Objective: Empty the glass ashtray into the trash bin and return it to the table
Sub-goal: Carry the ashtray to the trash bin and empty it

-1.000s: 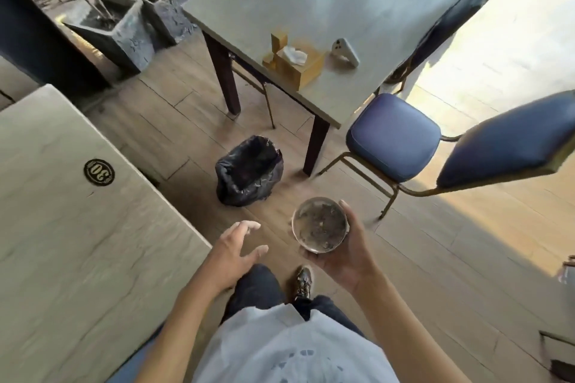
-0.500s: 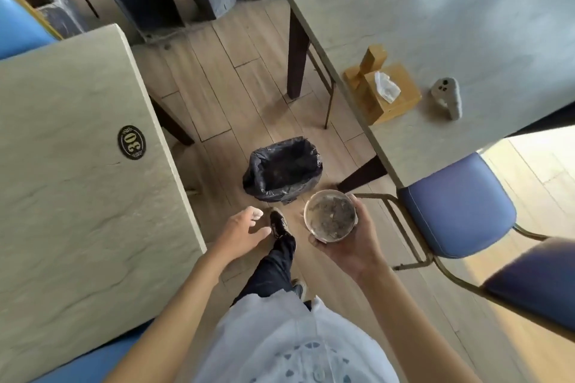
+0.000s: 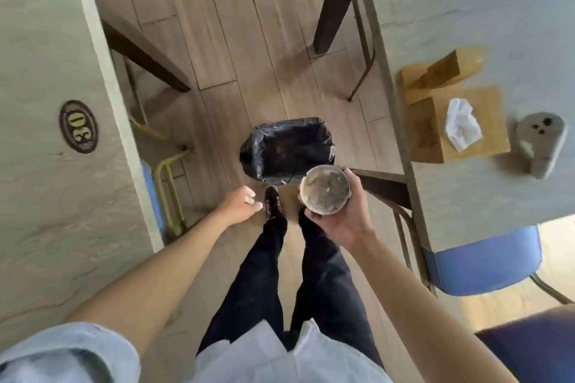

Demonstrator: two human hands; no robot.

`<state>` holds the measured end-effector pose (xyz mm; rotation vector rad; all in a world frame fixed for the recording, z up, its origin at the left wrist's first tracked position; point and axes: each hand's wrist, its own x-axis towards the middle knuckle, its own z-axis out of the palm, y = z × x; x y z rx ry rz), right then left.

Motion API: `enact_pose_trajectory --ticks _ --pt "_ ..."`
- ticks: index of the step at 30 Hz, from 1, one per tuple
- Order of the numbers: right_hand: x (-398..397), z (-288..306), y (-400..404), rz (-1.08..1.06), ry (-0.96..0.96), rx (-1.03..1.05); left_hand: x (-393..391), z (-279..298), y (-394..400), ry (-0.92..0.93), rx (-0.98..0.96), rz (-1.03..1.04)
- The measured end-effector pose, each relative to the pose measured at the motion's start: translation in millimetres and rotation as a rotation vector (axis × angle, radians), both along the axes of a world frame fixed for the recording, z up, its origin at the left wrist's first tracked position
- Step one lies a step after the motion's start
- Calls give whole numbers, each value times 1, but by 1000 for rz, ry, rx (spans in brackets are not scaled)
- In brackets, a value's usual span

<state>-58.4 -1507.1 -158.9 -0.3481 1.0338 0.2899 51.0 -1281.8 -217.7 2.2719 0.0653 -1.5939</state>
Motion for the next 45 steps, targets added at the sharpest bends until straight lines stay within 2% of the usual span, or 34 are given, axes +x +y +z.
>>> enact_pose_trajectory --ticks 4,10,16,22,26,31,34,39,45 --pt "24 -72 -19 87 100 7 21 -55 -14 46 68 41" --pt "53 -181 -27 206 217 50 50 -150 -34 61 62 80" --pt "79 -273 -33 259 272 17 70 -239 -45 -108 165 192" --pt "103 -339 -45 373 236 -71 71 -305 -49 -197 271 169" --pt "113 -370 -50 351 340 -186 62 -322 -42 -258 280 117" --pt "120 -393 -32 672 460 -393 64 -324 -37 -235 248 118" --pt "125 -396 -21 628 440 -406 70 -325 -34 -188 235 145" --pt "131 -399 -7 661 465 -556 76 -325 -31 -142 208 185" --pt "138 -407 -2 820 413 -673 74 -327 -28 -153 187 190"
